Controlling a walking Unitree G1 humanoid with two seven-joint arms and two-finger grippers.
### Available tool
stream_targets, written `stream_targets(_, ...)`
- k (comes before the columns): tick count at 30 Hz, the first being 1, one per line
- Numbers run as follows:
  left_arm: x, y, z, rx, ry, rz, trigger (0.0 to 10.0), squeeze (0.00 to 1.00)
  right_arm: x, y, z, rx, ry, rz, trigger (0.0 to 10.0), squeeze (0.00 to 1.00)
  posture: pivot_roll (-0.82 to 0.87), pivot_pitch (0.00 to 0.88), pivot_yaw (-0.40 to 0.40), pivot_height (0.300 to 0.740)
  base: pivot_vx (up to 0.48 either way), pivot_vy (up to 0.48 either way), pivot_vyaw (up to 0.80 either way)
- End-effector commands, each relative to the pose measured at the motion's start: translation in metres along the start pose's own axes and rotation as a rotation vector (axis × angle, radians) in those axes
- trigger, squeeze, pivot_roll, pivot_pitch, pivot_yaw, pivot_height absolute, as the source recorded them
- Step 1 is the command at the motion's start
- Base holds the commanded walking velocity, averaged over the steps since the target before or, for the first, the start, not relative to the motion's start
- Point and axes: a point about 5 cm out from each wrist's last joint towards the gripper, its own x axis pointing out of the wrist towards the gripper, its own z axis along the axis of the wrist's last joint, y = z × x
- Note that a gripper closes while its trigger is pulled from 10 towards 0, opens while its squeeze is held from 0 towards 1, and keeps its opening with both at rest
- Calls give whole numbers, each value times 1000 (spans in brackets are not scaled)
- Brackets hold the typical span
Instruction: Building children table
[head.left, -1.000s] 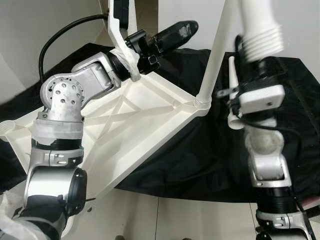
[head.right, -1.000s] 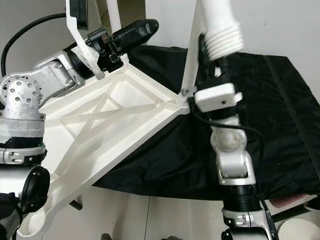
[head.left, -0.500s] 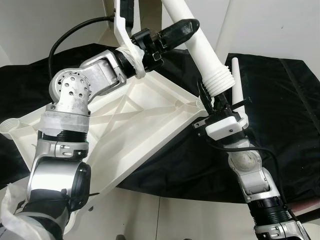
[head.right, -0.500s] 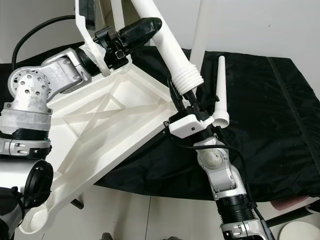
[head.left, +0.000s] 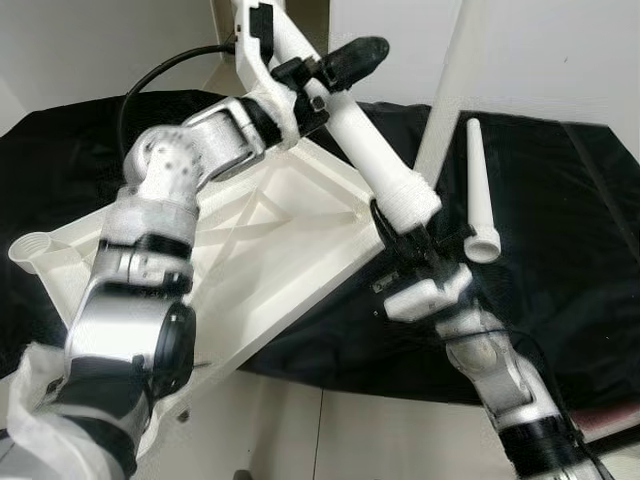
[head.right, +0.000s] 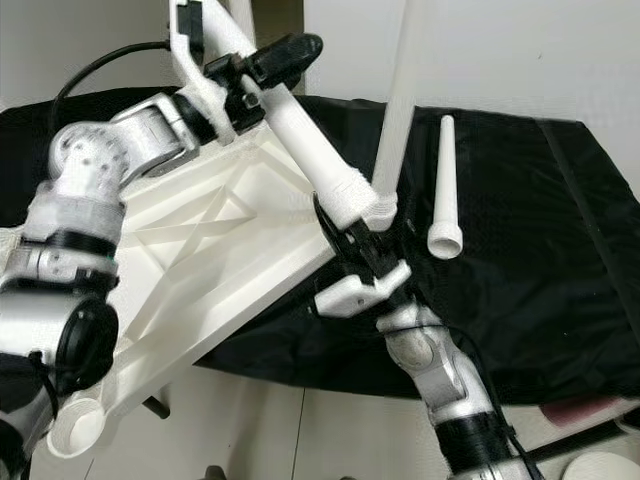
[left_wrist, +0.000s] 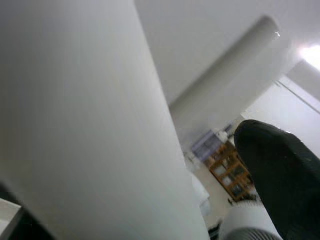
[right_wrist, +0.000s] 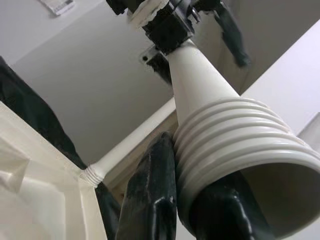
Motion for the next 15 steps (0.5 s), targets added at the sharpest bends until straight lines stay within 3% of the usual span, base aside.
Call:
stream_targets(1, 1, -16, 14, 46, -41, -214, 10000, 0, -5, 6, -1, -15, 4, 46, 10000, 0, -56, 21, 33, 740, 0, 0, 0)
stream_targets(5, -4, -5, 27, 73, -51, -103, 10000, 0, -20, 10, -2, -16, 45, 67, 10000, 0, -53, 25, 35, 740, 0, 0, 0)
stream_targets(6, -5, -2, 27, 73, -41, -82, 6353, 0, -22, 12, -1, -17, 48, 73, 10000, 0, -55, 28, 38, 740, 0, 0, 0)
stream_targets(8, -5, -1, 26, 72, -34, -71, 6353, 0, -23, 12, -1, -20, 48, 76, 10000, 0, -55, 28, 38, 740, 0, 0, 0)
stream_targets(9, -6, 1, 23, 67, -19, -73, 0, 0, -24, 13, -1, -22, 49, 77, 10000, 0, -56, 28, 41, 740, 0, 0, 0)
stream_targets(15, -3, 8, 15, 26, -8, -56, 0, 0, -23, 15, -3, -28, 48, 56, 10000, 0, -56, 26, 42, 740, 0, 0, 0)
